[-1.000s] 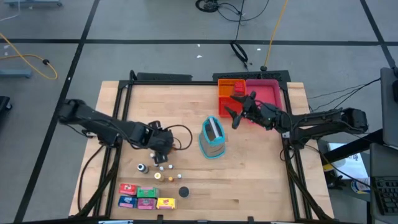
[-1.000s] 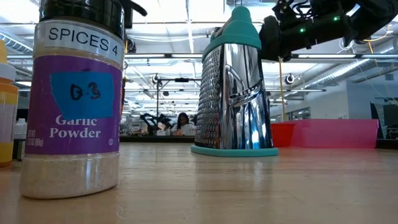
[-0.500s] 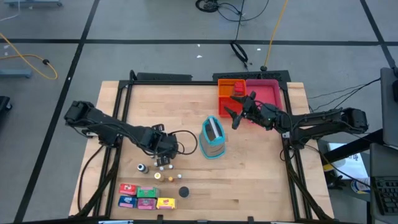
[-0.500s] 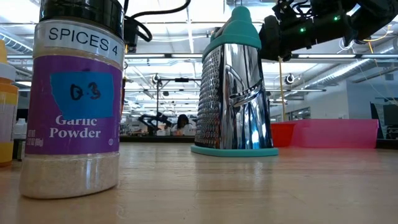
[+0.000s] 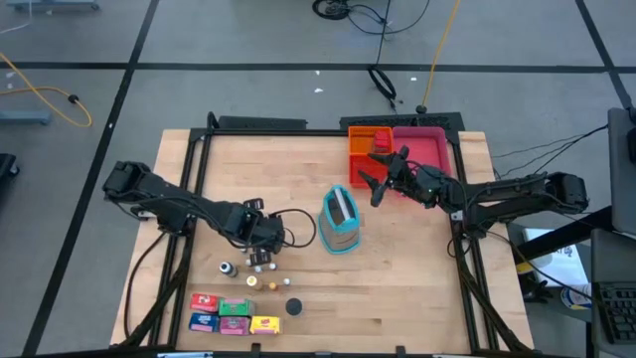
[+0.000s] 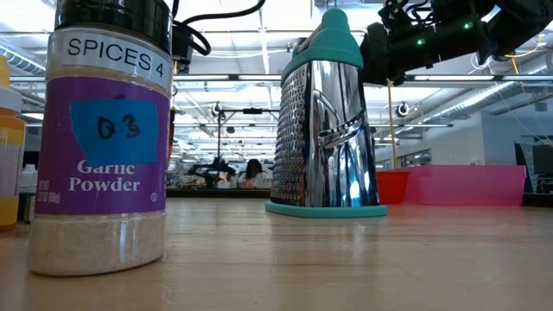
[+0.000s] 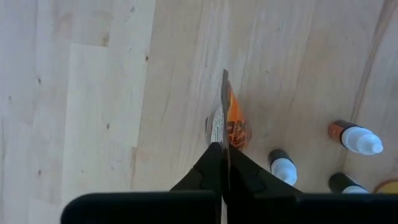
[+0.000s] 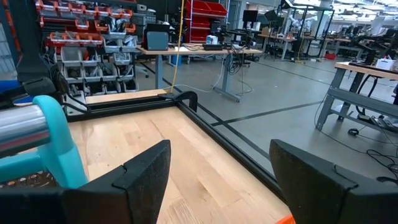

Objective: Pick & Place Kitchen Items
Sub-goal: Put the orange seasoning pack into the orange bin

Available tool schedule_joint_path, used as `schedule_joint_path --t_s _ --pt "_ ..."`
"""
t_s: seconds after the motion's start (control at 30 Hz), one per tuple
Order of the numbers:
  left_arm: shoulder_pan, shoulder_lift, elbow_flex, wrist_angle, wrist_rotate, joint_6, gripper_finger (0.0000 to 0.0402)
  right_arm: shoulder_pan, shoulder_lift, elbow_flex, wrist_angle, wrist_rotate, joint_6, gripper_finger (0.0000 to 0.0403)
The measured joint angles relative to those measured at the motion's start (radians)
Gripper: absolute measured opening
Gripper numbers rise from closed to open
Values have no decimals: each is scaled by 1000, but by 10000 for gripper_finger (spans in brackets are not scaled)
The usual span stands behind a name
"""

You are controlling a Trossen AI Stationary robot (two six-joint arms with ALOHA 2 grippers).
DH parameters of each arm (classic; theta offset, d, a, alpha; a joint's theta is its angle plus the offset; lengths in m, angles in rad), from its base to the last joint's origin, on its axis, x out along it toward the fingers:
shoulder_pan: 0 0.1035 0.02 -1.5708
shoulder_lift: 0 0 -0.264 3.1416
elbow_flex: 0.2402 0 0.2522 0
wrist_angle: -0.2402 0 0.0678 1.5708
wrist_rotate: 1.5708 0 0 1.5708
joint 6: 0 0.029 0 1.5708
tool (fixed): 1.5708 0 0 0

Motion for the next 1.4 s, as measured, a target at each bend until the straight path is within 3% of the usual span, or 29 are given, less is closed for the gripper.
schedule_joint_path --t_s 0.3,0.6,0.8,1.0,1.2,1.4 --pt "14 0 107 -153 -24 31 1 0 0 0 0 0 0 265" --pt "77 -1 433 -431 -134 154 0 0 0 0 3 0 0 265" --pt "141 -2 645 -421 -141 320 0 2 0 0 72 -6 1 265" --pt "218 -2 767 -361 -140 483 0 4 0 0 165 -150 0 265" --pt "299 6 784 -261 -55 591 0 4 0 5 202 -162 -1 265" --pt "352 79 786 -197 -52 680 0 4 9 67 203 -241 -8 265"
